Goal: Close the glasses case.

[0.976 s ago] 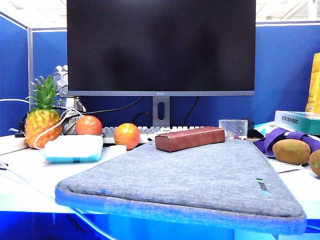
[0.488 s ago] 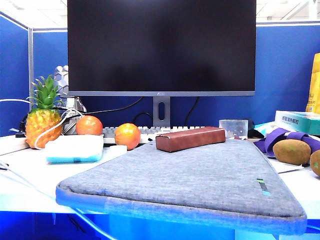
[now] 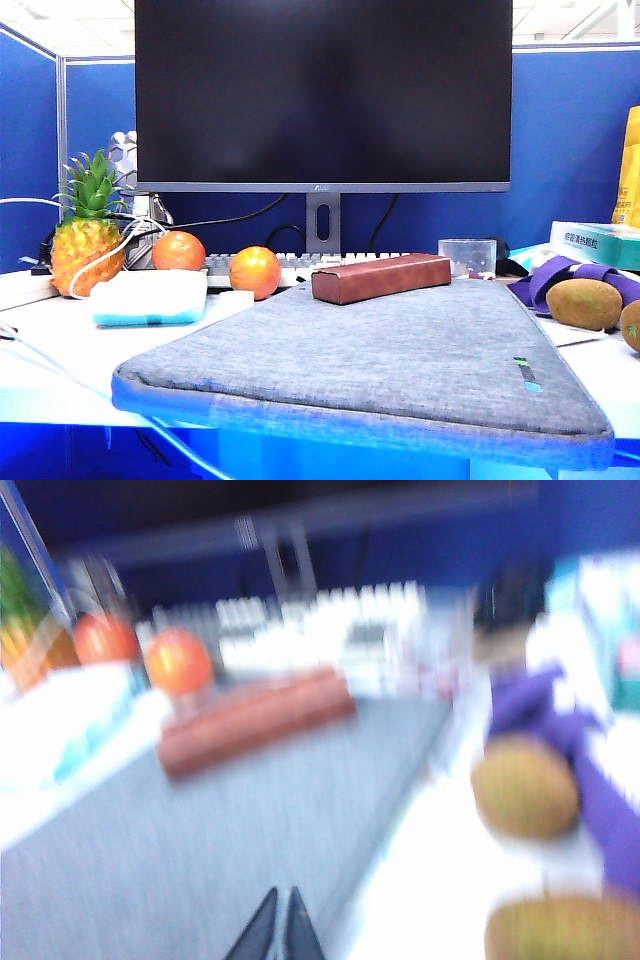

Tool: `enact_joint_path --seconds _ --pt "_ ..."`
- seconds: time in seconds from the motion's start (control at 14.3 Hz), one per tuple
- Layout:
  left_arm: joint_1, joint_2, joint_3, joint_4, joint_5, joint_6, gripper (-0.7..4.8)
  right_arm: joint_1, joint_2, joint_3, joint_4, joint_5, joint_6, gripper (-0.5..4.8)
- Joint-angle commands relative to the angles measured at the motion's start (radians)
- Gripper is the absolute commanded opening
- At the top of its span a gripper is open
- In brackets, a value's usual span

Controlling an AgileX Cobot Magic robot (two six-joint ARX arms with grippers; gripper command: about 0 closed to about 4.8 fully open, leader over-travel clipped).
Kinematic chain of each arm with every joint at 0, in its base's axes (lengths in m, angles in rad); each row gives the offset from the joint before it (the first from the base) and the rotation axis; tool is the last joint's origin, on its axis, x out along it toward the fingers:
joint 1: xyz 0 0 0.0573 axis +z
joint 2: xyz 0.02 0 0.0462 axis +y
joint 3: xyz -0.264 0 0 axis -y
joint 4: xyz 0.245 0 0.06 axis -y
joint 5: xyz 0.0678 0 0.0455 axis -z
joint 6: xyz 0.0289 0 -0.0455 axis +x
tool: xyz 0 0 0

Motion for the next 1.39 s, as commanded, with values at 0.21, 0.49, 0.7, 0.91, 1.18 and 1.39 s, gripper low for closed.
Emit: enact_joint_path --seconds 0.21,0.49,0.7,0.91,1.18,1.39 --pt "0.001 -0.001 -0.075 -0.027 0.013 -0.009 2.72 0.0 -0.002 -0.008 -0.011 -0.002 0.038 -0.06" --pt "0.001 -0.001 -0.075 0.023 -0.067 -0.012 2.72 0.0 -0.002 -0.008 -0.011 -0.002 0.037 -0.06" --pt "0.001 -0.001 -0.075 -0.055 -0.066 -0.009 2.73 -0.001 -0.002 -0.008 -0.011 -0.002 0.037 -0.06" --pt "0.001 -0.001 -0.075 -0.07 -0.063 -0.009 2.73 -0.001 -0.002 -0.008 -0.011 -0.002 0.037 -0.06" --pt "0.001 -0.001 -0.075 -0.07 -0.063 -0.009 2.73 -0.001 -0.002 -0.008 -0.011 -0.002 0.037 -0.06" --pt "0.001 -0.001 -0.075 -0.07 -0.063 -0.009 2.73 -0.001 -0.002 -0.008 -0.011 -0.002 0.037 -0.06"
